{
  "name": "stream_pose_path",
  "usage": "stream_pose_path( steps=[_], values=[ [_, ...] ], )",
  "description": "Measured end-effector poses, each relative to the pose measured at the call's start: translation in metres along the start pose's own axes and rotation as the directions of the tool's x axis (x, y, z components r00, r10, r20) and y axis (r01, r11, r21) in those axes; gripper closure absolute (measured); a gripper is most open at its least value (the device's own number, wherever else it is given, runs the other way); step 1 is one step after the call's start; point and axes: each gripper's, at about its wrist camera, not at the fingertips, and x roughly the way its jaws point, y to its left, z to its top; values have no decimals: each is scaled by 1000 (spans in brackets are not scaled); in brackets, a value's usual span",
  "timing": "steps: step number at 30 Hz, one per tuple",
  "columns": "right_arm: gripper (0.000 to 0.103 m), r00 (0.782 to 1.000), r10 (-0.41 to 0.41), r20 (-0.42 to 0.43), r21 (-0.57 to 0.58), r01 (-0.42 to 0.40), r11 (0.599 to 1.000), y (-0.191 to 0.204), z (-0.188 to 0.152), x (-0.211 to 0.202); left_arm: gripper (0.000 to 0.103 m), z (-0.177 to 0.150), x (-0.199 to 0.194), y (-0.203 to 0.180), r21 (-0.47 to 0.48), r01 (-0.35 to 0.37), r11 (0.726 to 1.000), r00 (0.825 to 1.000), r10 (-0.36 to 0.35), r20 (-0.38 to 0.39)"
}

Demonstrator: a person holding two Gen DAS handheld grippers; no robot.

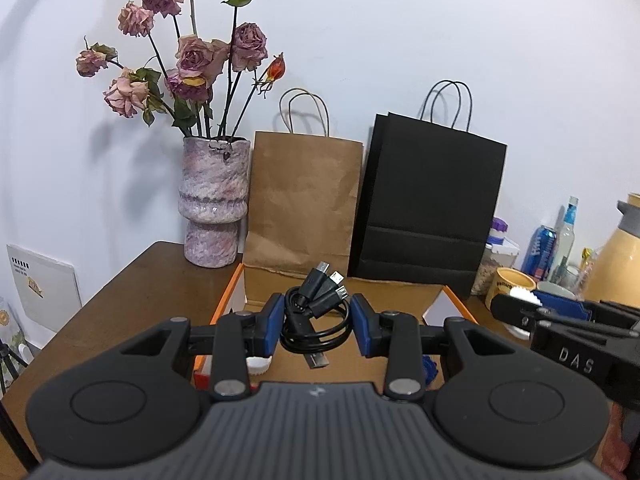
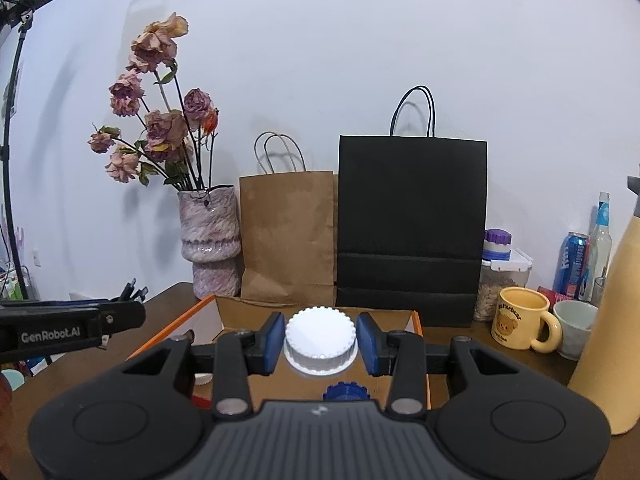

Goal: Organize rigid objects
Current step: 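Carry the black cable and white cap over the red box, then open both grippers to drop the cable and cap into the box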

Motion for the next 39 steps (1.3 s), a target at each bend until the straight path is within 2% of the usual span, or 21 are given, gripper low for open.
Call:
stream_pose_path(
  steps=[23, 39],
  values=[
    [65, 999, -22, -42, -12, 22, 1000, -12, 13, 78, 66, 17, 76, -2, -44, -56, 997, 998, 56, -14],
    [64, 992, -26, -127, -3, 25, 1000, -20, 6, 137, 67, 17, 136, 14, -33, -138, 990, 987, 135, -84]
  ],
)
